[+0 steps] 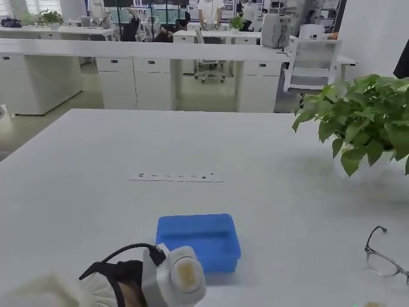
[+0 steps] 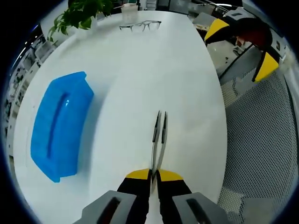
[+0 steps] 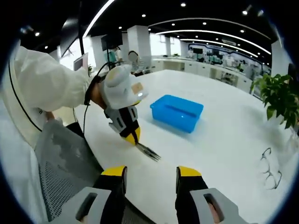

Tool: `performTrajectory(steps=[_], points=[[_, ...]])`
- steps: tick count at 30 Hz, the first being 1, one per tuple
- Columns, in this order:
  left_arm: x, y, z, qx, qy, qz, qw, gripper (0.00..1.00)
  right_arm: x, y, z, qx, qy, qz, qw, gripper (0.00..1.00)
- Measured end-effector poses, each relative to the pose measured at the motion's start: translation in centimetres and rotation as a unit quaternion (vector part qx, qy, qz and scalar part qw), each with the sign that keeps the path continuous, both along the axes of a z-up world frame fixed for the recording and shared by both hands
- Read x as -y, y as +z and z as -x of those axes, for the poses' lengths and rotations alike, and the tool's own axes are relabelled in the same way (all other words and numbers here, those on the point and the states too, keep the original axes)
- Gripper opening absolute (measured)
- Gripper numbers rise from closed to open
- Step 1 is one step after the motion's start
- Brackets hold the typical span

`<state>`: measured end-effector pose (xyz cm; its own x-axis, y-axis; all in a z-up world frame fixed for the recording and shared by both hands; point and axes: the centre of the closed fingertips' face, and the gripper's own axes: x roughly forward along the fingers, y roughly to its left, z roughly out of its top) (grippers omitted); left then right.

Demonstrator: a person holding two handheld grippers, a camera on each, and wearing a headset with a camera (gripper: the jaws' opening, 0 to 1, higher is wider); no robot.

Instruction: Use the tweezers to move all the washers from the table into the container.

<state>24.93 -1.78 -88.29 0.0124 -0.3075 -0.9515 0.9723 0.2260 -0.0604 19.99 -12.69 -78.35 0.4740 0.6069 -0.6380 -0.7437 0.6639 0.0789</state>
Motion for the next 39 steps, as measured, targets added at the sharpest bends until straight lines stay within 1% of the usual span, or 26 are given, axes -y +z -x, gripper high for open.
performTrajectory(steps=[4, 7, 9, 10, 11, 12, 14, 15, 16, 18, 19, 21, 22, 23, 25, 26, 27, 28, 29, 30, 32, 33, 36, 37, 38, 39], points=[[-0.3, 0.0, -0.1, 0.007, -0.001, -0.009, 0.9999, 0.04, 0.3, 0.4, 0.0, 0.008, -0.005, 0.001, 1.0, 0.4], [-0.7, 0.0, -0.2, 0.015, 0.006, -0.013, 0.9998, 0.07, 0.7, 0.9, -0.4, 0.023, -0.019, -0.002, 0.9996, 0.43], [-1.0, 0.1, -0.3, 0.016, 0.038, -0.002, 0.9991, 0.14, 0.9, 0.9, -0.6, 0.026, -0.028, -0.002, 0.9993, 0.46], [-1.2, 0.1, -0.5, 0.022, 0.051, 0.001, 0.9985, 0.2, 1.0, 0.9, -0.6, 0.026, -0.028, -0.003, 0.9993, 0.47], [-1.8, 0.2, -0.8, 0.036, 0.063, 0.003, 0.9974, 0.26, 1.1, 1.0, -0.8, 0.029, -0.033, -0.004, 0.999, 0.49], [-2.0, 0.2, -0.7, 0.037, 0.076, 0.01, 0.9964, 0.28, 1.1, 1.1, -0.9, 0.032, -0.037, -0.005, 0.9988, 0.52], [-2.8, 0.5, -0.9, 0.046, 0.107, 0.028, 0.9928, 0.3, 1.2, 1.2, -1.0, 0.036, -0.045, -0.011, 0.9982, 0.57], [-3.4, 0.8, -0.5, 0.042, 0.129, 0.036, 0.9901, 0.33, 1.3, 1.3, -1.2, 0.043, -0.052, -0.012, 0.9977, 0.59], [-3.6, 1.2, -0.5, 0.043, 0.147, 0.045, 0.9872, 0.36, 1.4, 1.4, -1.2, 0.047, -0.054, -0.011, 0.9974, 0.61], [-4.1, 2.4, -0.7, 0.052, 0.196, 0.075, 0.9763, 0.45, 1.5, 1.2, -1.3, 0.05, -0.054, -0.008, 0.9972, 0.62], [-4.3, 3.1, -0.8, 0.059, 0.222, 0.099, 0.9684, 0.49, 1.5, 1.2, -1.3, 0.05, -0.056, -0.009, 0.9972, 0.62], [-4.7, 4.0, -0.5, 0.054, 0.251, 0.119, 0.959, 0.56, 1.4, 1.2, -1.2, 0.049, -0.054, -0.01, 0.9973, 0.63], [-4.7, 4.7, -0.3, 0.058, 0.264, 0.138, 0.9529, 0.58, 1.4, 1.2, -1.2, 0.051, -0.053, -0.01, 0.9972, 0.63], [-4.9, 5.1, -0.1, 0.057, 0.271, 0.145, 0.9499, 0.61, 1.4, 1.2, -1.2, 0.052, -0.052, -0.01, 0.9972, 0.63], [-5.4, 6.0, 0.0, 0.071, 0.292, 0.155, 0.9411, 0.68, 1.3, 1.3, -1.2, 0.054, -0.051, -0.014, 0.9971, 0.63], [-5.7, 6.8, 0.2, 0.081, 0.306, 0.168, 0.9337, 0.73, 1.3, 1.3, -1.2, 0.054, -0.052, -0.014, 0.9971, 0.64], [-5.9, 7.3, 0.3, 0.088, 0.316, 0.175, 0.9281, 0.76, 1.4, 1.2, -1.2, 0.054, -0.053, -0.014, 0.997, 0.65], [-6.1, 8.0, 0.5, 0.098, 0.333, 0.188, 0.9187, 0.8, 1.6, 1.2, -1.3, 0.054, -0.058, -0.015, 0.9968, 0.66], [-6.4, 8.4, 0.8, 0.102, 0.347, 0.195, 0.9118, 0.85, 1.7, 1.3, -1.4, 0.056, -0.062, -0.016, 0.9964, 0.67], [-6.5, 9.0, 1.0, 0.112, 0.362, 0.212, 0.9009, 0.89, 1.9, 1.4, -1.5, 0.057, -0.066, -0.019, 0.996, 0.67], [-6.8, 9.8, 1.6, 0.126, 0.383, 0.231, 0.8856, 0.93, 2.1, 1.6, -1.7, 0.057, -0.074, -0.027, 0.9953, 0.67], [-7.0, 10.1, 1.8, 0.134, 0.389, 0.236, 0.8803, 0.94, 2.1, 1.7, -1.7, 0.057, -0.075, -0.03, 0.9951, 0.67], [-7.2, 10.1, 3.1, 0.136, 0.399, 0.233, 0.8765, 0.99, 2.2, 2.0, -1.9, 0.056, -0.084, -0.047, 0.9938, 0.69], [-7.3, 10.2, 3.4, 0.147, 0.405, 0.236, 0.8709, 0.99, 2.2, 2.1, -1.9, 0.055, -0.087, -0.051, 0.9933, 0.7], [-7.4, 10.7, 3.2, 0.165, 0.413, 0.247, 0.861, 0.99, 2.3, 2.1, -2.0, 0.056, -0.09, -0.052, 0.993, 0.71], [-7.4, 11.2, 3.2, 0.179, 0.424, 0.264, 0.8478, 0.99, 2.3, 2.1, -2.0, 0.056, -0.091, -0.052, 0.9929, 0.72]])
